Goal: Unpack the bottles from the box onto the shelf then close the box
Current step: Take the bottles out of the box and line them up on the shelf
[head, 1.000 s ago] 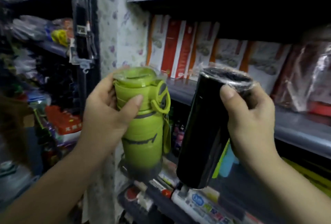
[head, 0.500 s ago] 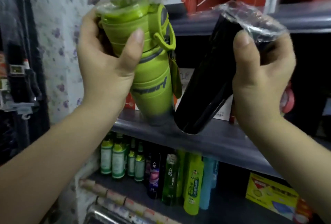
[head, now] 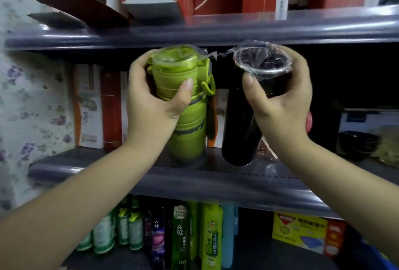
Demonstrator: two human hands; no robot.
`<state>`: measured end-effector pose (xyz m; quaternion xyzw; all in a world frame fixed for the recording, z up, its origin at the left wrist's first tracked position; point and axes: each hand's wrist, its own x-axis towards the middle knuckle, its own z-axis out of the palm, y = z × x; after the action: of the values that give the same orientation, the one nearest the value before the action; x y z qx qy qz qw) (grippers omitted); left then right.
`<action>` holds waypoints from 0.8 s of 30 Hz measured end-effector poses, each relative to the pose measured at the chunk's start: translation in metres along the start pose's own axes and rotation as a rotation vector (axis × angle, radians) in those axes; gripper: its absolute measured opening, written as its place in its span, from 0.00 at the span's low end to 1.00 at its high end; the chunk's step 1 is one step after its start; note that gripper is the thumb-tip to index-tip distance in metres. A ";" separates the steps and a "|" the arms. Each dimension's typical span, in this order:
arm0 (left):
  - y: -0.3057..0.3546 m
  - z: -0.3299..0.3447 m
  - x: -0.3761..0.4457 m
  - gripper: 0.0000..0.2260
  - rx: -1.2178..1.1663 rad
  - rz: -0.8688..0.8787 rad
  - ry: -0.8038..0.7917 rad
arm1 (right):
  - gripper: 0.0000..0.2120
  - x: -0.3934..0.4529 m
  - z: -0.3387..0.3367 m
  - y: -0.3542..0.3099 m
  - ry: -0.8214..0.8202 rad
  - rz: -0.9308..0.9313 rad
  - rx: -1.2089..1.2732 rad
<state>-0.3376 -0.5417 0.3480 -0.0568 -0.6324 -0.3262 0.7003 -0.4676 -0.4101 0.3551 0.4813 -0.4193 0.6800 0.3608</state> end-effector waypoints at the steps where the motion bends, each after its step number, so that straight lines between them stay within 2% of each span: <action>1: -0.002 0.003 0.000 0.26 0.001 -0.008 -0.010 | 0.23 0.000 0.000 0.002 -0.008 0.008 -0.017; 6: -0.012 0.023 0.010 0.30 0.071 -0.040 -0.075 | 0.22 0.000 0.000 0.014 -0.012 0.063 -0.085; 12: -0.021 0.055 0.029 0.28 0.121 -0.115 -0.208 | 0.25 0.018 -0.011 0.031 0.050 0.274 -0.169; 19: -0.032 0.098 0.035 0.35 -0.096 -0.400 -0.098 | 0.14 0.039 -0.034 0.050 0.052 0.399 -0.188; 24: -0.036 0.124 0.029 0.38 -0.082 -0.395 -0.121 | 0.07 0.044 -0.051 0.057 0.041 0.449 -0.152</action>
<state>-0.4624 -0.5196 0.3872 0.0204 -0.6584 -0.4787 0.5805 -0.5491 -0.3817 0.3751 0.3334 -0.5583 0.7194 0.2443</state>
